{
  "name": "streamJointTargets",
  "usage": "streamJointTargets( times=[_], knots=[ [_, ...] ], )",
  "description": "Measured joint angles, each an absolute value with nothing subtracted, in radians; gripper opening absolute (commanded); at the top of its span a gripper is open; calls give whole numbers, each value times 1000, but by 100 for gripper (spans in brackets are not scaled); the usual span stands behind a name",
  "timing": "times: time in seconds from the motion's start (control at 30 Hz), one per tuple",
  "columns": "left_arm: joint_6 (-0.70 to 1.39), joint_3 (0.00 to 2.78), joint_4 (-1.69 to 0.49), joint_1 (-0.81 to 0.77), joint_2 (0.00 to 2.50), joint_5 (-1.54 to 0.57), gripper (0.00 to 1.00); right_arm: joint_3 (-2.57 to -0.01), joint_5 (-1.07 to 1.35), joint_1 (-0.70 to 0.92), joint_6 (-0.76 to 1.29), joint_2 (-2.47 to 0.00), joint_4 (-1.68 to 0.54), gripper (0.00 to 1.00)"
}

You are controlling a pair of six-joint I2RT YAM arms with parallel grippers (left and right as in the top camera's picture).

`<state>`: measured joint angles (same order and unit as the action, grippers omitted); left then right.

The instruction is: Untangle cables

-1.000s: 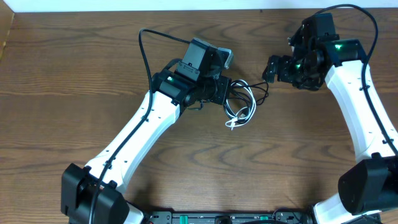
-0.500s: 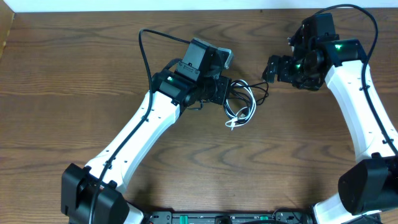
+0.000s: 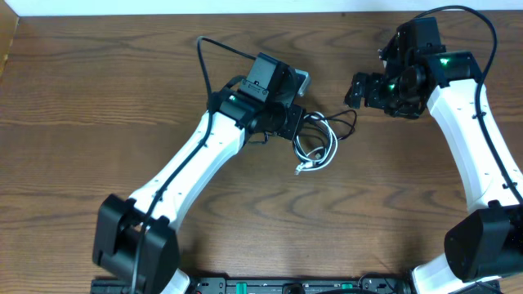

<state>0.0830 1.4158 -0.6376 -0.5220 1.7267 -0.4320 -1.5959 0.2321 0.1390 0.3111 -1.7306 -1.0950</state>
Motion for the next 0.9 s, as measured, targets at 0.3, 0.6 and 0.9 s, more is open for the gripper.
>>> streamJointTargets(
  times=[0.3,0.6,0.9],
  knots=[
    [-38,1416,-654,-408,1807,-677,7,-1596,232,139,311,-1731,-1095,99],
    [-106,1416,-691,-388,1883,-807,7,-1596,232,139,311,-1731,-1095,99],
    [-163,1416,-738,-388,1917,-826,7,-1596,232,139,311,-1731,-1095,99]
  ],
)
